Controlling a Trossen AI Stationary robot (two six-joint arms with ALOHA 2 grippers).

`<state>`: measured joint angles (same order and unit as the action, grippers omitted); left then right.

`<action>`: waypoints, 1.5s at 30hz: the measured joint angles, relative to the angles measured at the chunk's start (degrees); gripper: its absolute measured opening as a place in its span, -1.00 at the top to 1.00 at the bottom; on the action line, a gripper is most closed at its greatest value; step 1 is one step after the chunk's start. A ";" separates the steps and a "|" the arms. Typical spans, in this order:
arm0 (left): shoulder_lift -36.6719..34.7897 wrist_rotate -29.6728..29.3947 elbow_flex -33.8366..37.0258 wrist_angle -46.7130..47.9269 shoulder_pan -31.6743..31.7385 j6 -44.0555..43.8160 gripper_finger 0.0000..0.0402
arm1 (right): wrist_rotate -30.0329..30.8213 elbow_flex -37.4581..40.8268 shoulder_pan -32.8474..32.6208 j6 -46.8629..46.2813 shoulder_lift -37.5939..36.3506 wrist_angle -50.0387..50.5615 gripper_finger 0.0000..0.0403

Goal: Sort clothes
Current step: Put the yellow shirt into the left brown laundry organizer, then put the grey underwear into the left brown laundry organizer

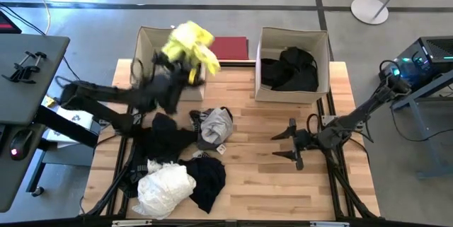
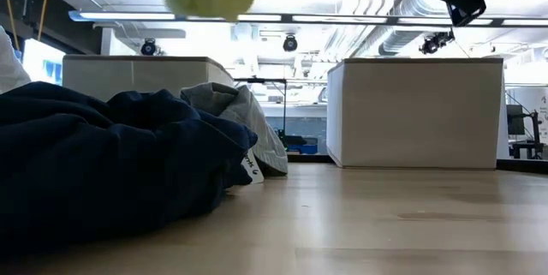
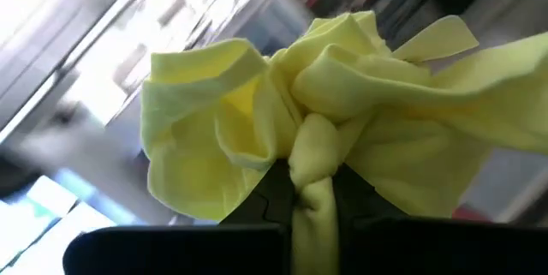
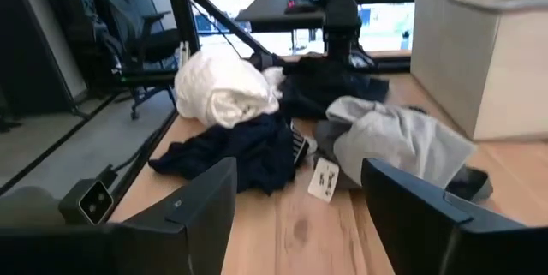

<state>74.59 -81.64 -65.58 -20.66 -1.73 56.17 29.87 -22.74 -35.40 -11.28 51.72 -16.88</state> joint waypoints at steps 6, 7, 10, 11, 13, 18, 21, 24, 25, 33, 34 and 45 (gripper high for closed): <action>-4.74 21.71 0.01 42.78 20.42 -43.92 0.97 | -0.39 0.00 0.00 -0.78 2.00 -0.04 -0.18; -4.51 28.69 0.41 47.70 24.88 -50.96 0.97 | -0.41 0.00 0.00 -0.92 2.04 0.02 -0.18; -2.19 40.83 4.85 54.18 36.93 -60.43 0.97 | -0.44 0.00 0.00 -1.76 2.02 -0.05 -0.18; -1.19 43.36 6.87 53.89 40.11 -61.50 0.96 | -0.57 0.01 0.00 -1.67 2.02 -0.02 -0.18; 0.70 48.32 10.71 51.51 44.78 -62.65 0.96 | -0.94 0.02 -0.02 -1.52 2.02 -0.04 -0.18; 6.00 57.63 17.02 44.58 51.43 -63.24 0.96 | -0.96 0.02 0.00 -1.34 2.02 0.16 -0.18; 8.89 62.20 17.40 43.44 53.08 -64.00 0.96 | -0.96 0.02 -0.01 -1.34 2.02 0.16 -0.18; 9.85 63.43 17.42 43.54 53.23 -65.09 0.95 | -0.96 0.02 0.00 -1.75 2.02 0.24 -0.18; 9.77 63.51 17.44 43.40 53.19 -65.39 0.94 | -0.96 0.02 -0.01 -1.76 2.02 0.27 -0.18; 3.64 66.83 11.37 53.01 53.07 -67.52 0.46 | -0.95 0.02 -0.01 -1.79 2.02 0.20 -0.18; 2.55 66.97 10.00 54.98 53.04 -67.51 0.38 | -0.94 0.02 -0.01 -1.86 2.02 0.13 -0.18; -12.93 66.27 -3.34 66.24 46.57 -68.05 0.03 | -1.19 0.02 0.14 -1.17 2.31 -0.77 -0.18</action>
<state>61.66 -15.37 -68.93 45.59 44.84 -11.88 28.68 -22.72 -35.26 -12.45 54.03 -17.66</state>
